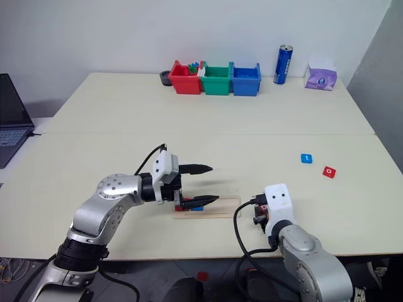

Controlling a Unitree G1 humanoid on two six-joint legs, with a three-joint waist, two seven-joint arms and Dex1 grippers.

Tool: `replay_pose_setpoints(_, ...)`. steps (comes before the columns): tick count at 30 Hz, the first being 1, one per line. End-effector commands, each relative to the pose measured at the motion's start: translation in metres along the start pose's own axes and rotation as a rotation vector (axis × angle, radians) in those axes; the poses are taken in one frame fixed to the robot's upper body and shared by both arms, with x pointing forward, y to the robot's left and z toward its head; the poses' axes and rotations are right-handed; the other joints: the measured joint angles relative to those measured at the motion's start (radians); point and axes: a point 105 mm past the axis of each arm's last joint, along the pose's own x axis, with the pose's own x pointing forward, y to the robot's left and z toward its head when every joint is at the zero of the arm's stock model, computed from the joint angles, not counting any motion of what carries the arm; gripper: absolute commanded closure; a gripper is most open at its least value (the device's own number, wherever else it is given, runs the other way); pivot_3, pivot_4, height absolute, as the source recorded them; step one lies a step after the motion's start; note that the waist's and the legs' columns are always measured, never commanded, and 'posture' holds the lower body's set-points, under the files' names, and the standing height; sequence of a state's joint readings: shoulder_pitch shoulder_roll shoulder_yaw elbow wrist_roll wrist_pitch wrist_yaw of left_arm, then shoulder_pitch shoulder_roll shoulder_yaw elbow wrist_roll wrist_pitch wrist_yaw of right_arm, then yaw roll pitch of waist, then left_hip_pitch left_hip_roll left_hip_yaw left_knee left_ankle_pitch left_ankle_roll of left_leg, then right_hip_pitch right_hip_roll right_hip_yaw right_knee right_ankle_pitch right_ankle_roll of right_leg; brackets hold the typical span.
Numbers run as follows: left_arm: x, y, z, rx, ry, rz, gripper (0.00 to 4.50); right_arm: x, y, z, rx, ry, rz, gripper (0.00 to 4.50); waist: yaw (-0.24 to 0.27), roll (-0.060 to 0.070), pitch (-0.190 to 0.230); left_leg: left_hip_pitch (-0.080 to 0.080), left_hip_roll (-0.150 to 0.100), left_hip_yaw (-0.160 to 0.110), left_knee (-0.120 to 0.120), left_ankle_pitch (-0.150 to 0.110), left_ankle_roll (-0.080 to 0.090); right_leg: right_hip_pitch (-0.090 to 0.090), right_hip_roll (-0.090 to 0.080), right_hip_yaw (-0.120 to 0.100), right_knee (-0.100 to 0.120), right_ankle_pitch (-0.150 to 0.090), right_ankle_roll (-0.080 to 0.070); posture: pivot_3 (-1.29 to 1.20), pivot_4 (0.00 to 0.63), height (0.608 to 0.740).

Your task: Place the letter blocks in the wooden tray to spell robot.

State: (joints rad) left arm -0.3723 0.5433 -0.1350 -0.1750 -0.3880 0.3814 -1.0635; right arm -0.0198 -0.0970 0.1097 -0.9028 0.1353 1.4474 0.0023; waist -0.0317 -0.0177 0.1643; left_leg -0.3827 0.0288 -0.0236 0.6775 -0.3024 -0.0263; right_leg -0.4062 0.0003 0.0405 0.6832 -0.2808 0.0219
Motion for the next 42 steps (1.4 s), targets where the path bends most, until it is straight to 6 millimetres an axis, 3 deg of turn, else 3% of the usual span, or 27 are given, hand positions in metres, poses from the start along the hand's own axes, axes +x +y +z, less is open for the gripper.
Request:
replay_pose_setpoints(1,-0.003,-0.002,0.010,0.050,-0.023,-0.013,0.00,-0.006,0.000,0.009,-0.011,-0.041,-0.023,3.03,0.001,0.000,0.000,0.000,0.000,0.000,0.000,0.000,0.000,0.000,0.000,0.000,-0.001,0.000,0.000,0.00,0.150,0.740)
replay_pose_setpoints(11,0.001,-0.001,0.012,0.058,-0.024,-0.018,0.00,-0.002,-0.021,0.007,0.039,-0.022,-0.153,3.03,0.000,0.000,0.000,-0.001,0.000,0.000,-0.001,0.000,0.000,0.000,0.000,0.000,-0.002,0.000,0.000,0.00,0.150,0.740)
replay_pose_setpoints(22,0.000,-0.001,0.013,0.069,-0.010,-0.013,0.00,0.003,-0.015,0.009,0.043,-0.016,-0.137,3.03,0.000,0.000,0.000,-0.001,0.000,0.000,-0.001,0.000,0.000,0.000,0.000,0.000,-0.002,0.000,-0.001,0.00,0.150,0.740)
replay_pose_setpoints(31,0.000,0.000,0.013,0.067,-0.011,-0.002,0.00,0.003,-0.015,0.022,0.021,-0.066,-0.116,0.02,0.000,0.000,0.000,-0.001,0.000,0.000,-0.001,0.000,0.000,0.000,0.000,0.000,-0.002,0.000,0.000,0.00,0.150,0.740)
replay_pose_setpoints(36,0.001,0.000,0.012,0.065,-0.011,-0.002,0.00,-0.006,-0.018,0.053,-0.022,-0.178,-0.104,0.02,0.000,0.000,0.000,-0.001,0.000,0.000,-0.001,0.000,0.000,0.000,0.000,0.000,-0.002,0.000,-0.001,0.00,0.150,0.740)
replay_pose_setpoints(42,0.004,0.001,0.015,0.066,-0.017,-0.002,0.00,-0.022,-0.025,0.114,-0.025,-0.414,-0.067,0.02,0.000,0.000,0.000,-0.001,0.000,0.000,-0.001,0.000,0.000,0.000,0.000,-0.001,-0.002,0.001,-0.002,0.00,0.150,0.740)
